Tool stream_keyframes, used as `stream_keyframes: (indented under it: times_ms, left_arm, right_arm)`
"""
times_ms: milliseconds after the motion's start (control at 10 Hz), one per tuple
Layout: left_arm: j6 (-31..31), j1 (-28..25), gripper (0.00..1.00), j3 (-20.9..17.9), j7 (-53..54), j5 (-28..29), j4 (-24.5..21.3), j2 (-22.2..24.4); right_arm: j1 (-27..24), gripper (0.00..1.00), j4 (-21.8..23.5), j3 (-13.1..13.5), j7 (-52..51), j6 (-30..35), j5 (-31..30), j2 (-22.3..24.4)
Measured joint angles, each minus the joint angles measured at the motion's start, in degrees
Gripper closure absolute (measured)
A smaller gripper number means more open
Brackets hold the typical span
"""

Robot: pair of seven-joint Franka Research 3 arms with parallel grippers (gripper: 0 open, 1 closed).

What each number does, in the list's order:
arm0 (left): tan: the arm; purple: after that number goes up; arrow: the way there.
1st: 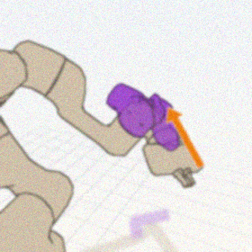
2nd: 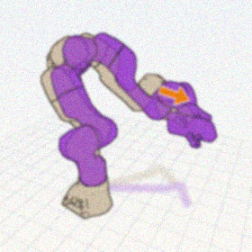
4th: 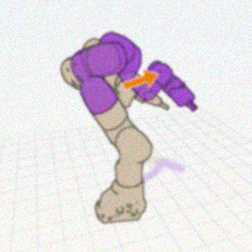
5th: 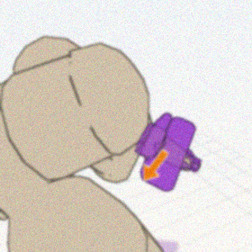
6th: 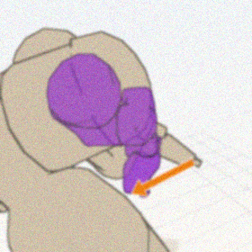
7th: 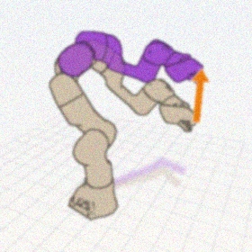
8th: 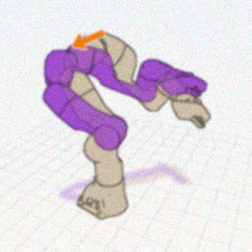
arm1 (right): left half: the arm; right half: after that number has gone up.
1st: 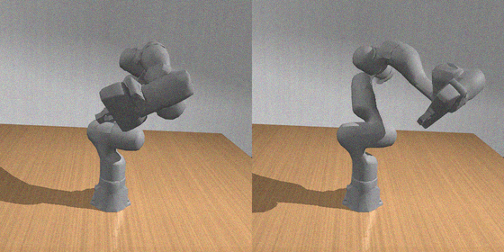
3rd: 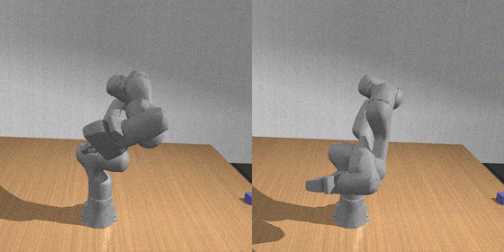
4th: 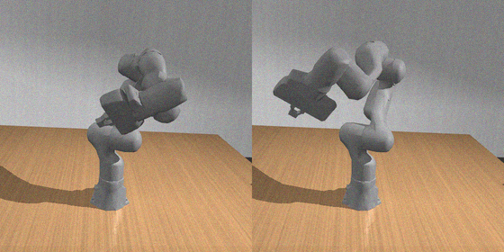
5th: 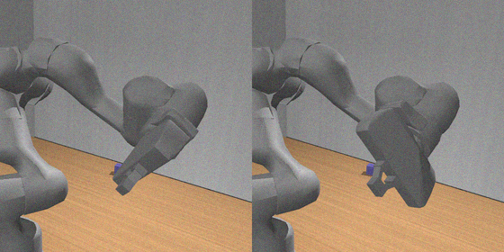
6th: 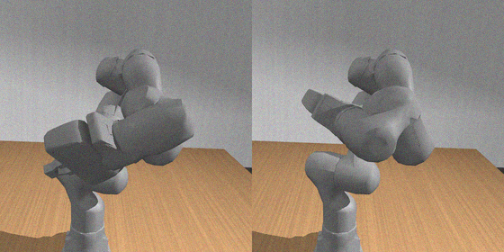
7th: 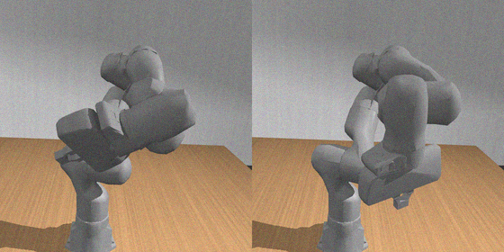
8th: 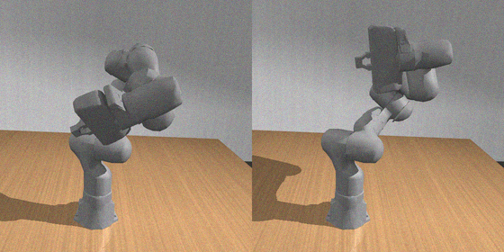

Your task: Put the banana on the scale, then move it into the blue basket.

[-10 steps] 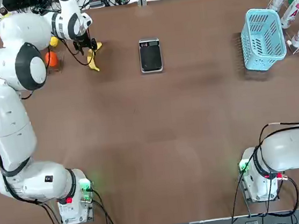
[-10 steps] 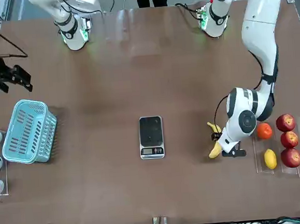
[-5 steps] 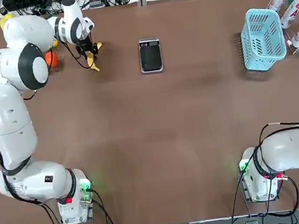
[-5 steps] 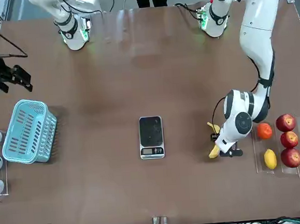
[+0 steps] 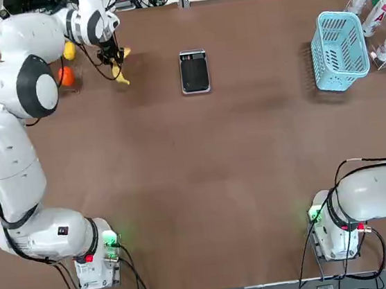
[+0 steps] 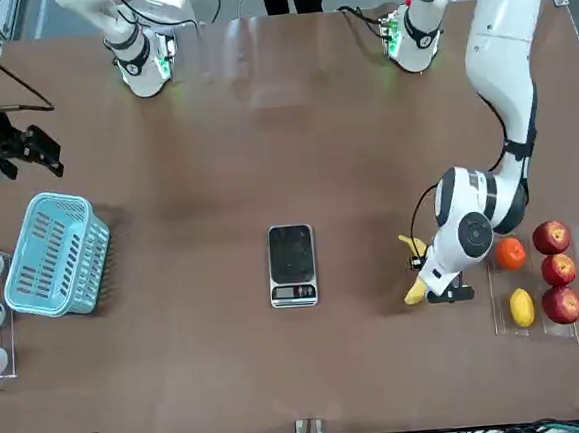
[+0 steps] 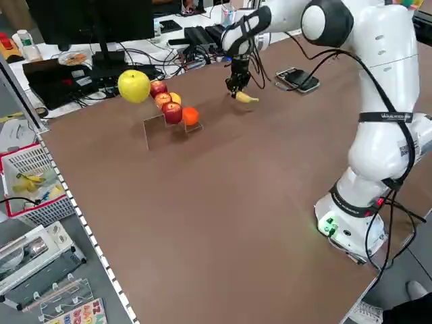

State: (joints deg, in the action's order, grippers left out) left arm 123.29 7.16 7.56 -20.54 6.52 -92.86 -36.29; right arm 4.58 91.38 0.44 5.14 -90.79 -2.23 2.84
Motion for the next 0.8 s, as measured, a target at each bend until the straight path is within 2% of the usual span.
stream_keyframes:
  times_ms: [200, 300, 500, 800]
  left_arm:
    - [-8.27, 1.68, 0.69, 3.37, -8.53, -0.32, 5.71, 1.70]
    - [-9.46, 4.05, 0.69, 3.94, -13.34, -1.24, 7.53, 1.62]
    - [-9.50, 10.80, 0.69, 4.13, -23.86, -2.50, 9.99, 0.18]
    - [-6.55, 19.89, 0.69, 3.94, -34.09, -2.81, 16.85, -5.98]
  right_arm:
    - [0.02, 0.00, 0.01, -0.03, 0.00, 0.00, 0.01, 0.00]
    - [0.03, 0.00, 0.01, -0.04, 0.00, 0.00, 0.01, 0.00]
    - [0.05, 0.00, 0.02, -0.09, 0.00, 0.07, 0.01, 0.00]
    - [0.06, 0.00, 0.02, -0.09, 0.00, -0.14, 0.02, 0.00]
